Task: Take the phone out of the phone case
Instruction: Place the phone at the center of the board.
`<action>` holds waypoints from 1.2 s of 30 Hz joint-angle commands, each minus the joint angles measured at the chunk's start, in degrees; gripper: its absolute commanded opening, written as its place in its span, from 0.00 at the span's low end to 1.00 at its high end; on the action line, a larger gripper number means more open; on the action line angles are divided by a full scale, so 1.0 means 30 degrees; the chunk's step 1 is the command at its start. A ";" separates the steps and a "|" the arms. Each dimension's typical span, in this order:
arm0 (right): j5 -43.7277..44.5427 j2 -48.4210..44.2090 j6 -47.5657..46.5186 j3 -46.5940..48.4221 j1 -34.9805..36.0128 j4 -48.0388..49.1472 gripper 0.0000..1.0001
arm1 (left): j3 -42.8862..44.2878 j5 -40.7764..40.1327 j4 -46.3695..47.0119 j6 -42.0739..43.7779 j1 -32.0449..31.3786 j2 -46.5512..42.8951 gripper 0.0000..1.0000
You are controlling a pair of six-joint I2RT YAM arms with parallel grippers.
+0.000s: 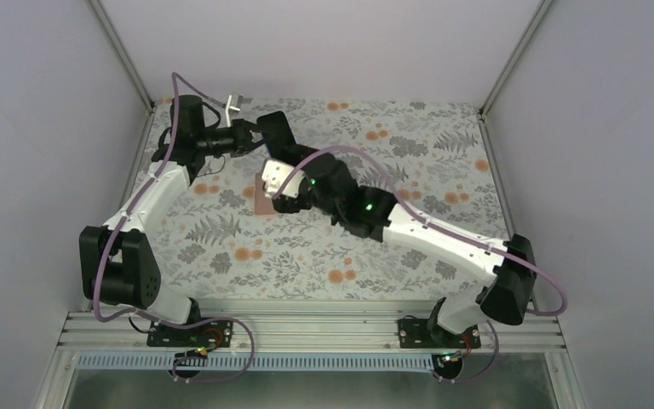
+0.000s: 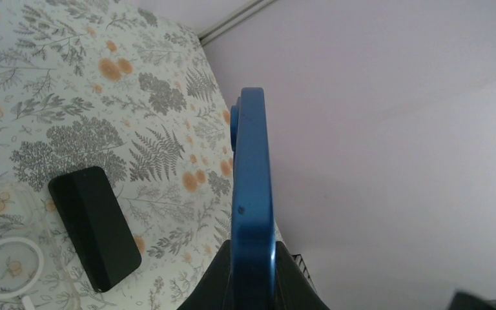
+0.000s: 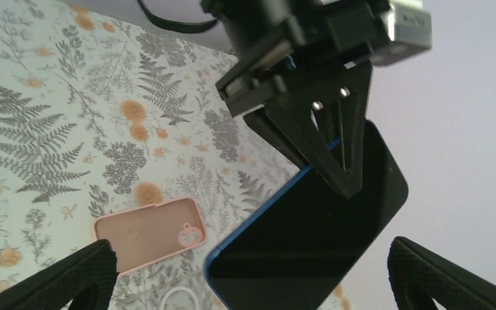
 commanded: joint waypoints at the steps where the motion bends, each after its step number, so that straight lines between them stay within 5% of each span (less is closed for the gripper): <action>1: -0.5363 -0.1117 0.3624 0.2011 -0.2014 -0.3877 1.00 | 0.1010 0.1057 0.0563 0.1389 0.0116 -0.0274 0.02; 7: -1.1223 -0.1650 0.6124 0.3044 -0.5486 -0.5346 0.99 | 0.1144 0.1661 0.0863 0.2361 0.0101 -0.0067 0.02; 18: -2.4127 -0.0785 1.2566 0.3032 -1.2562 -0.4999 0.98 | -0.1116 0.3801 0.7176 0.0048 -0.0268 -0.1035 0.02; 26: -2.6971 -0.0826 1.5236 0.0352 -1.2984 -0.2374 0.81 | 0.0517 0.4258 0.3833 0.3723 -0.2298 -0.0770 0.02; 36: -2.7669 -0.0388 1.3538 -0.0162 -1.2984 -0.4936 0.57 | 0.1824 0.4342 0.0683 0.7167 -0.4047 -0.0533 0.02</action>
